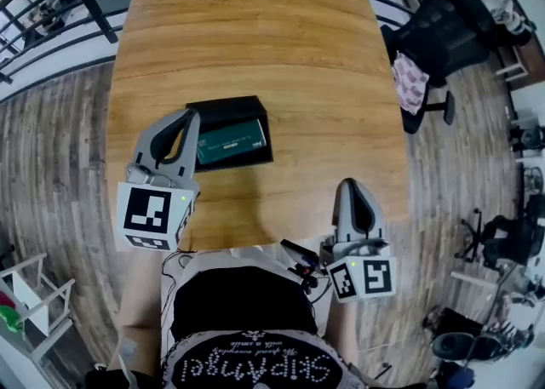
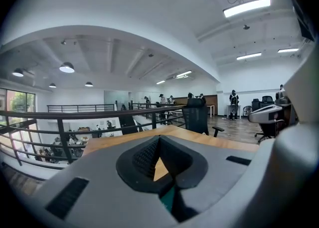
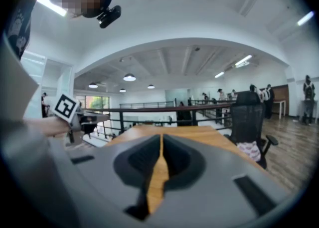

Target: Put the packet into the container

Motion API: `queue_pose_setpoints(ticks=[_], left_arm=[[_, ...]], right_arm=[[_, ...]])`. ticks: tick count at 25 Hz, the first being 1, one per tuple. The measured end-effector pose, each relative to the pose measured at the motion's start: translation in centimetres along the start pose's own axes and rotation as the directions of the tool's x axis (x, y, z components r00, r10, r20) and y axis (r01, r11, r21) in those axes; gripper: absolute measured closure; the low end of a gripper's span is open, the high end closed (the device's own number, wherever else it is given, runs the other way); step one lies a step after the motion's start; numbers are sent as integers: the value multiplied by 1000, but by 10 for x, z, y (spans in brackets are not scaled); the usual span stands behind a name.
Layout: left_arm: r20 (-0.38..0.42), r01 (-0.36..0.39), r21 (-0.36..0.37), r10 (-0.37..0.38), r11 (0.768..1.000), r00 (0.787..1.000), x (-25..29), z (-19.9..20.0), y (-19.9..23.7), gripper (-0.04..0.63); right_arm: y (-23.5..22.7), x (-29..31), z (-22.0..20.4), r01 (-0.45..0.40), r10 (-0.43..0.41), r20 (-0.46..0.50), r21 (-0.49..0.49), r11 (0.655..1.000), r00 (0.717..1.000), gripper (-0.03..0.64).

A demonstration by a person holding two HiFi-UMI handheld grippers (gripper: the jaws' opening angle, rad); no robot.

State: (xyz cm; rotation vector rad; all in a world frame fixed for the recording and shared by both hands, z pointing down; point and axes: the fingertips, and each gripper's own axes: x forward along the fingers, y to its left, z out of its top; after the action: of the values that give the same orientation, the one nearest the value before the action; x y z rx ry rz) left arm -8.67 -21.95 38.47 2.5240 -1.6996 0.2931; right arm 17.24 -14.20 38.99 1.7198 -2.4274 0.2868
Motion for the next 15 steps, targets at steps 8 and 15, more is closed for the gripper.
queue_pose_setpoints(ticks=[8, 15], left_arm=[[138, -107, -81, 117, 991, 983, -61, 41, 13, 569], [206, -225, -98, 241, 969, 948, -121, 56, 27, 569]], right_arm=[[13, -1, 25, -58, 59, 60, -19, 998, 996, 577], [32, -1, 33, -121, 124, 81, -36, 992, 989, 578]])
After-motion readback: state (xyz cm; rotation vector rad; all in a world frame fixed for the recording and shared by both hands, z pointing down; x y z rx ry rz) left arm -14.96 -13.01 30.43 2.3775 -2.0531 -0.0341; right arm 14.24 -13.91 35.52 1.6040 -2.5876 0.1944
